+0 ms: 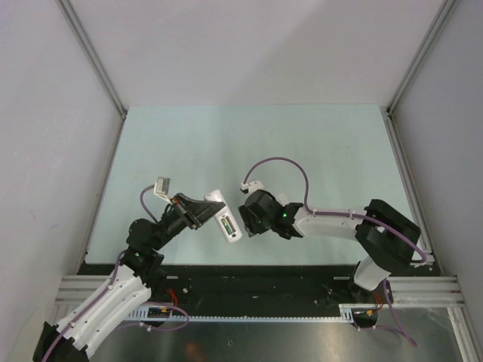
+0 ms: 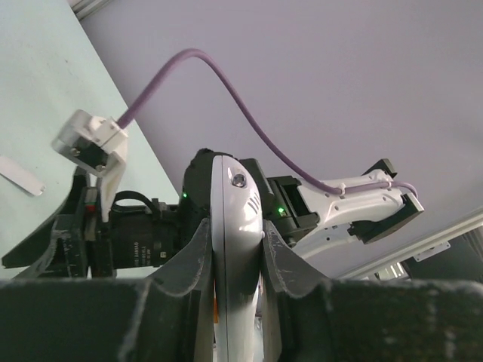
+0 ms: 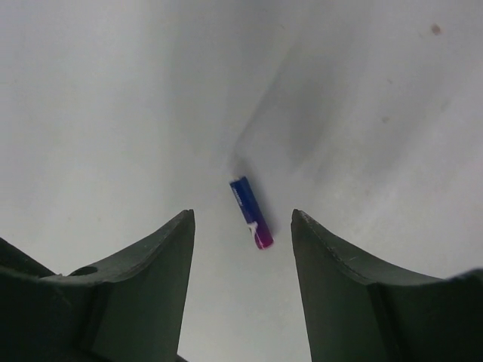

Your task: Load the batteries into the remote control

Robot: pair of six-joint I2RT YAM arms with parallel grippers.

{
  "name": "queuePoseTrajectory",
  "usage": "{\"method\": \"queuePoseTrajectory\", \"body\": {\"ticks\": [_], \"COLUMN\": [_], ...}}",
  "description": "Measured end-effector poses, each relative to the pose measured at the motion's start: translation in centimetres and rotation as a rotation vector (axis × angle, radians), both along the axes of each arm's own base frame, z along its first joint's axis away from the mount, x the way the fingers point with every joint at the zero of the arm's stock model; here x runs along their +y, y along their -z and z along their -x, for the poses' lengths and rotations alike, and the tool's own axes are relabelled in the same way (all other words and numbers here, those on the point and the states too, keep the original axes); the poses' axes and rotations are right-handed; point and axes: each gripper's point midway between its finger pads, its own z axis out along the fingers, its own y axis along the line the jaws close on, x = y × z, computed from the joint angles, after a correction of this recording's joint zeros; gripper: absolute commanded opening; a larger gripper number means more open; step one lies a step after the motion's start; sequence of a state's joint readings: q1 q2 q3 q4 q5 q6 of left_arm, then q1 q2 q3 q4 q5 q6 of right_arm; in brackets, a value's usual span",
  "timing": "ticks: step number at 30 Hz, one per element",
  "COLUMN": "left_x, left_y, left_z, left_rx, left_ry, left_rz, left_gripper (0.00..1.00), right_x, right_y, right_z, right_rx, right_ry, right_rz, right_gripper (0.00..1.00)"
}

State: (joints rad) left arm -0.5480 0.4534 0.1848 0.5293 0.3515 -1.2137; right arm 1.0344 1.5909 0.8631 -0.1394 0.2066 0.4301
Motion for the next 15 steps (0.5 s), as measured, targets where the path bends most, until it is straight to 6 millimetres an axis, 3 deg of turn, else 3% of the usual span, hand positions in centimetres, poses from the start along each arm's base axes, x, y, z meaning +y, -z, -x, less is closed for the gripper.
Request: {"method": "queuePoseTrajectory", "body": {"ticks": [6,15], "left_x": [0.1,0.1], "left_y": [0.0,0.0], "left_z": [0.2,0.2], "left_rx": [-0.003,-0.010], "left_ry": [0.001,0.000], "left_rz": [-0.002,-0.006], "left_gripper": [0.00,0.00], "right_x": [2.0,1.2], "right_y": [0.7,1.6], "right_z": [-0.7,-1.7], "right_rx": [-0.008,-0.027], "right_ry": [-0.099,-0.150], "right_rz": [0.025,0.115], "right_gripper": [0.46,0.43]}}
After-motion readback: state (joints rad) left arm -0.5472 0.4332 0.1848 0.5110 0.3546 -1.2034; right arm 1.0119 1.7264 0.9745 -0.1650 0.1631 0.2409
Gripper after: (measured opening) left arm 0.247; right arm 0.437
